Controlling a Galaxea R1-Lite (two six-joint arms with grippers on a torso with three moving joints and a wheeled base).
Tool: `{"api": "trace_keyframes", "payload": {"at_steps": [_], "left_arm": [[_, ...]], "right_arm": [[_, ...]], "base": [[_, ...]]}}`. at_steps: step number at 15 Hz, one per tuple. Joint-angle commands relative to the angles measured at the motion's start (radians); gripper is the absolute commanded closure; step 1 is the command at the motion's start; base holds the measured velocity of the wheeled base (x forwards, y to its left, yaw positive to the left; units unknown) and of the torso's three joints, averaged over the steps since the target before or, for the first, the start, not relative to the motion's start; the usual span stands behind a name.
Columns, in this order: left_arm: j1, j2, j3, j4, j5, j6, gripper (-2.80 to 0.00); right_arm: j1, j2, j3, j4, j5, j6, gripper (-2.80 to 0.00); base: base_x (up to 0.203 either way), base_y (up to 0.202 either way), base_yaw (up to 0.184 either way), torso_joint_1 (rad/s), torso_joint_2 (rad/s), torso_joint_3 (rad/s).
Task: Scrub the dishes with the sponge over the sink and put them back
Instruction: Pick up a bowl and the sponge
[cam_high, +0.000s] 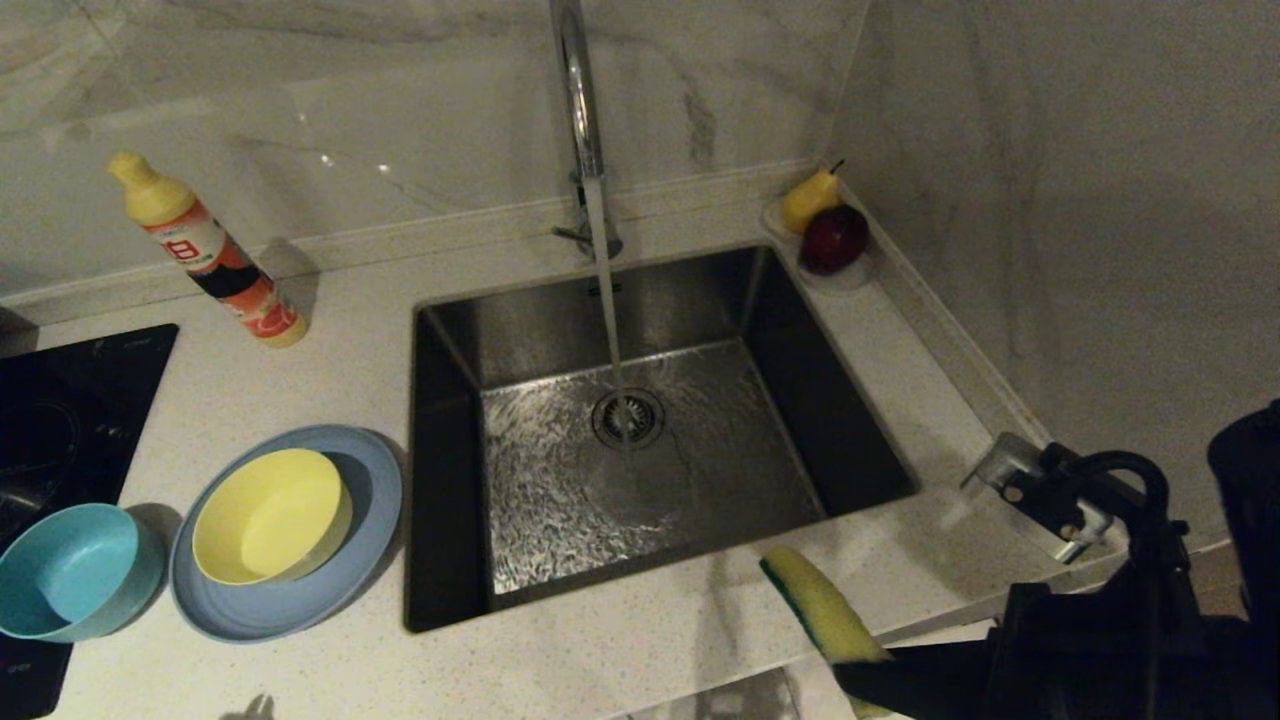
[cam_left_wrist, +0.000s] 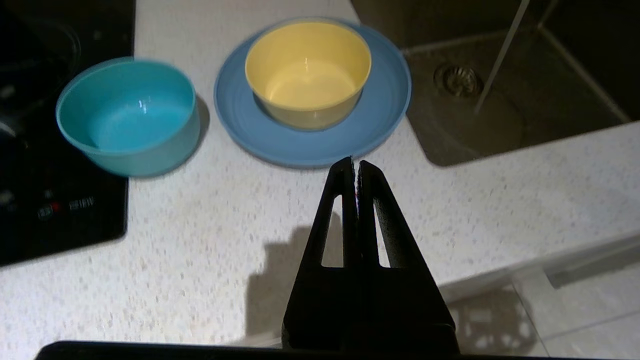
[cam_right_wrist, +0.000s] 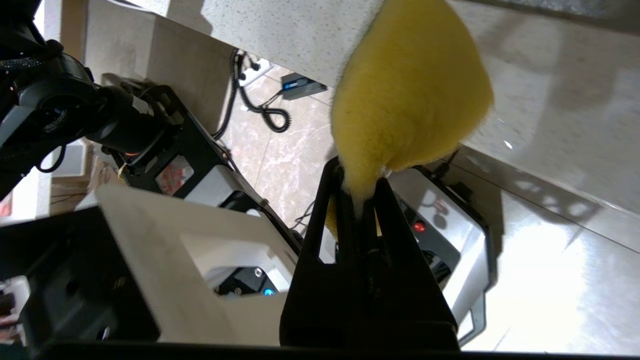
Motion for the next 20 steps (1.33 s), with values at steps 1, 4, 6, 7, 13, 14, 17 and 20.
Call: {"api": "trace_keyframes", "payload": {"at_steps": [1, 4, 6, 7, 13, 14, 17, 20], "left_arm": [[0.0, 0.0, 0.009, -0.002, 0.001, 0.001, 0.0], [0.001, 0.077, -0.214, 0.095, -0.004, 0.002, 0.0], [0.008, 0.205, -0.392, 0.147, 0.053, 0.006, 0.0], [0.016, 0.293, -0.455, 0.194, 0.171, 0.017, 0.0], [0.006, 0.67, -0.71, 0.24, 0.376, 0.053, 0.0], [0.007, 0.733, -0.736, 0.231, 0.387, 0.054, 0.0], [0.011, 0.921, -0.768, 0.203, 0.403, 0.05, 0.0], [0.056, 1.125, -0.789, 0.09, 0.406, 0.033, 0.0]], "right_arm": [[-0.001, 0.073, 0.005, -0.04, 0.013, 0.002, 0.0], [0.001, 0.061, -0.001, -0.043, 0.012, -0.005, 0.0], [-0.001, 0.049, -0.008, -0.045, 0.012, -0.006, 0.0], [-0.001, 0.047, -0.006, -0.045, 0.012, -0.008, 0.0], [-0.009, 0.018, -0.032, -0.043, 0.012, -0.029, 0.0], [-0.013, 0.019, -0.041, -0.041, 0.012, -0.036, 0.0], [-0.044, 0.025, -0.058, -0.039, 0.02, -0.033, 0.0], [-0.044, 0.045, -0.075, -0.038, 0.023, -0.033, 0.0]], "base": [[0.0, 0.0, 0.0, 0.0, 0.0, 0.0], [0.0, 0.0, 0.0, 0.0, 0.0, 0.0], [0.0, 0.0, 0.0, 0.0, 0.0, 0.0], [0.0, 0.0, 0.0, 0.0, 0.0, 0.0], [0.0, 0.0, 0.0, 0.0, 0.0, 0.0], [0.0, 0.0, 0.0, 0.0, 0.0, 0.0], [0.0, 0.0, 0.0, 0.0, 0.0, 0.0], [0.0, 0.0, 0.0, 0.0, 0.0, 0.0]]}}
